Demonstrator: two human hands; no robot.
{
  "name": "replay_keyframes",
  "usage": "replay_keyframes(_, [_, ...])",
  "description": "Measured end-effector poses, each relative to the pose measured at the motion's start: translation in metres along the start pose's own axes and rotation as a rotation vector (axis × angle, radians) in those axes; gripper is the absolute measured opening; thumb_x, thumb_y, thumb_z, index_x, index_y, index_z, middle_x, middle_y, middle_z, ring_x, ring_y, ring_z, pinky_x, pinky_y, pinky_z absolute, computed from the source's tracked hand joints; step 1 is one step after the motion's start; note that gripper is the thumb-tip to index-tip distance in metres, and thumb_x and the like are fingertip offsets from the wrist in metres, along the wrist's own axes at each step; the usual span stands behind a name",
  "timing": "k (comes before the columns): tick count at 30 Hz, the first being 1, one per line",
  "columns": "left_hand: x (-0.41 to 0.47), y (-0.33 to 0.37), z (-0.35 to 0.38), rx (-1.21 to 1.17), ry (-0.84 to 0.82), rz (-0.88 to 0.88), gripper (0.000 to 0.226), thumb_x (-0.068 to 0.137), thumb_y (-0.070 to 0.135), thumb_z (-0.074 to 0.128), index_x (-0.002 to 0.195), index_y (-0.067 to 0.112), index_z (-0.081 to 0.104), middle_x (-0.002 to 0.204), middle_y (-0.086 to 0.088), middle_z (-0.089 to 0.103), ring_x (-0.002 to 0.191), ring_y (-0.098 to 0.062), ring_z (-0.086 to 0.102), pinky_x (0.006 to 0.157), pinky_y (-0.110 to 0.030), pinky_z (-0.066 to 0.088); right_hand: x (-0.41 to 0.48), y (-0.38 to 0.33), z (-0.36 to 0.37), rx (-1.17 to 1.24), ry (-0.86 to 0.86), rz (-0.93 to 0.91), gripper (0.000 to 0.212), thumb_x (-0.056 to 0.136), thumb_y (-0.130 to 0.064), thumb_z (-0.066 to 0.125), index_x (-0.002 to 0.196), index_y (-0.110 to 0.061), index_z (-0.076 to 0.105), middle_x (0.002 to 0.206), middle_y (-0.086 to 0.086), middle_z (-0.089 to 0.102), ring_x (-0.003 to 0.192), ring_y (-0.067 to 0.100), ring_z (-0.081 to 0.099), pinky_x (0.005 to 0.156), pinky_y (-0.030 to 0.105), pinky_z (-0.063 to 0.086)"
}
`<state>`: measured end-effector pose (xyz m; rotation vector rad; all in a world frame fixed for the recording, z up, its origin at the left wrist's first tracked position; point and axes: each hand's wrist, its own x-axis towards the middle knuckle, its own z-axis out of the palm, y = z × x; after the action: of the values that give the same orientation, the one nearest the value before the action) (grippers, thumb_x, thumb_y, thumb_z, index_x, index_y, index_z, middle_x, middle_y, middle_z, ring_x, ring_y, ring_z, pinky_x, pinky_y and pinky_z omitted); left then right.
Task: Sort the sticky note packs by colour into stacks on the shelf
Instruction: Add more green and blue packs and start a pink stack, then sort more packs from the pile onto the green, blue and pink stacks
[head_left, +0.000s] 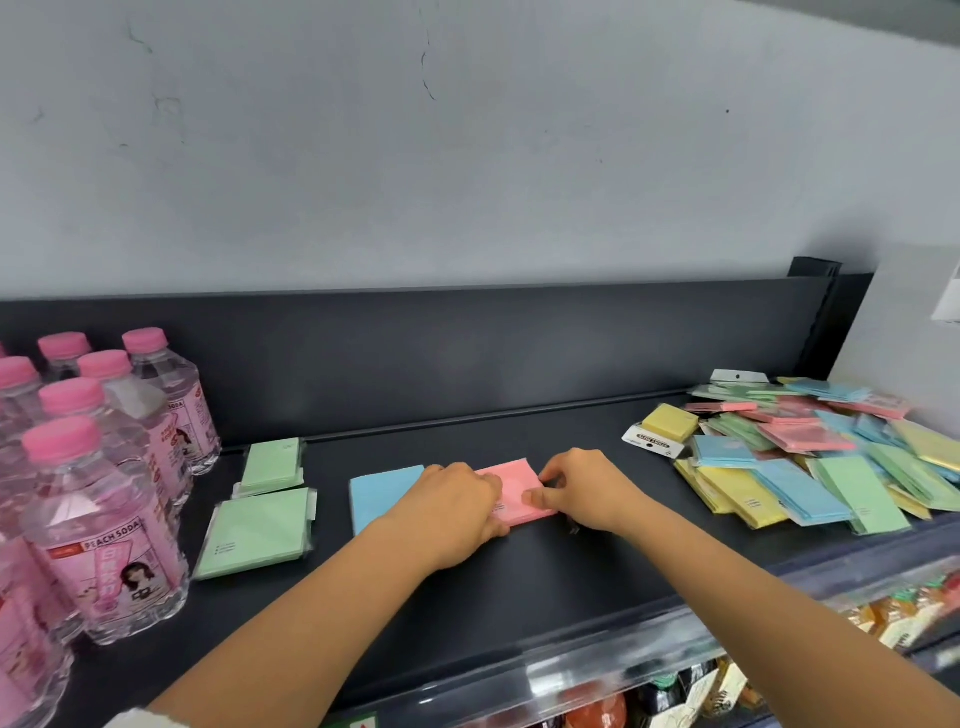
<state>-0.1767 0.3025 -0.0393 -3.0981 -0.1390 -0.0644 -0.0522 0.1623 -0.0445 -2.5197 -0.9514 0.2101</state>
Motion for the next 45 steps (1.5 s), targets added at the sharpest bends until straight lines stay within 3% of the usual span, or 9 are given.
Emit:
replay_keyframes(6, [0.000,0.001,0.000,-0.019,0.013,0.020,0.036,0.094,0.041,0.046,0.116,0.012,0.050,0.115,-0.011,0.058,0.103,-0.029,0.053,0.087,-0.037,0.042,-0.004,-0.003,0.005,0.040,0.074,0.081,0.035,0.077,-0.047,0.069,0.099,-0.019,0.065,0.083,-0.003,0.063,0.073,0.017,0.062,0.064,0.026,0.044])
replay_keyframes(13, [-0.001,0.000,-0.001,0.022,0.014,0.042,0.033,0.094,0.040,0.045,0.113,0.014,0.051,0.118,-0.007,0.058,0.105,-0.027,0.053,0.090,-0.035,0.042,-0.013,-0.010,0.009,-0.015,0.146,0.121,0.038,0.078,-0.051,0.065,0.102,-0.022,0.067,0.098,-0.001,0.068,0.088,0.020,0.063,0.073,0.030,0.049])
replay_keyframes(21, [-0.002,0.028,-0.019,0.074,0.156,0.176,0.045,0.093,0.044,0.046,0.129,0.017,0.047,0.133,0.003,0.047,0.117,-0.019,0.043,0.097,-0.032,0.038,-0.044,0.010,-0.023,-0.027,0.386,0.087,0.030,0.086,-0.046,0.055,0.101,-0.023,0.067,0.098,-0.004,0.069,0.091,0.017,0.063,0.078,0.033,0.051])
replay_keyframes(25, [0.005,0.066,-0.027,0.085,0.186,0.228,0.044,0.093,0.047,0.044,0.130,0.023,0.048,0.135,0.008,0.047,0.121,-0.016,0.043,0.096,-0.032,0.039,-0.065,0.046,-0.049,-0.009,0.429,0.083,0.025,0.088,-0.040,0.057,0.102,-0.022,0.067,0.094,-0.005,0.069,0.087,0.016,0.063,0.074,0.030,0.051])
replay_keyframes(28, [0.018,0.099,-0.025,0.053,0.241,0.151,0.045,0.094,0.051,0.040,0.132,0.027,0.046,0.135,0.012,0.048,0.122,-0.013,0.043,0.090,-0.029,0.039,-0.080,0.083,-0.071,0.011,0.461,0.080,0.023,0.088,-0.036,0.057,0.101,-0.021,0.068,0.092,-0.005,0.069,0.085,0.016,0.063,0.074,0.030,0.051])
replay_keyframes(31, [0.040,0.145,-0.020,0.003,0.306,0.071,0.045,0.095,0.051,0.037,0.133,0.028,0.045,0.135,0.012,0.049,0.121,-0.013,0.045,0.095,-0.030,0.040,-0.095,0.132,-0.095,0.022,0.507,0.049,0.025,0.088,-0.035,0.058,0.106,-0.020,0.068,0.096,-0.003,0.069,0.090,0.017,0.062,0.078,0.032,0.051])
replay_keyframes(37, [0.089,0.241,-0.024,0.016,0.351,0.034,0.046,0.095,0.051,0.037,0.135,0.031,0.043,0.134,0.012,0.051,0.121,-0.012,0.047,0.090,-0.028,0.042,-0.115,0.231,-0.147,0.005,0.516,0.001,0.029,0.088,-0.032,0.059,0.110,-0.015,0.066,0.104,0.003,0.068,0.096,0.021,0.061,0.081,0.033,0.049])
replay_keyframes(45, [0.139,0.311,-0.031,0.001,0.350,0.041,0.045,0.095,0.048,0.039,0.134,0.026,0.046,0.131,0.008,0.053,0.121,-0.014,0.046,0.093,-0.029,0.043,-0.122,0.318,-0.185,0.032,0.507,0.010,0.030,0.088,-0.030,0.060,0.114,-0.015,0.064,0.105,0.003,0.066,0.096,0.019,0.061,0.082,0.033,0.049])
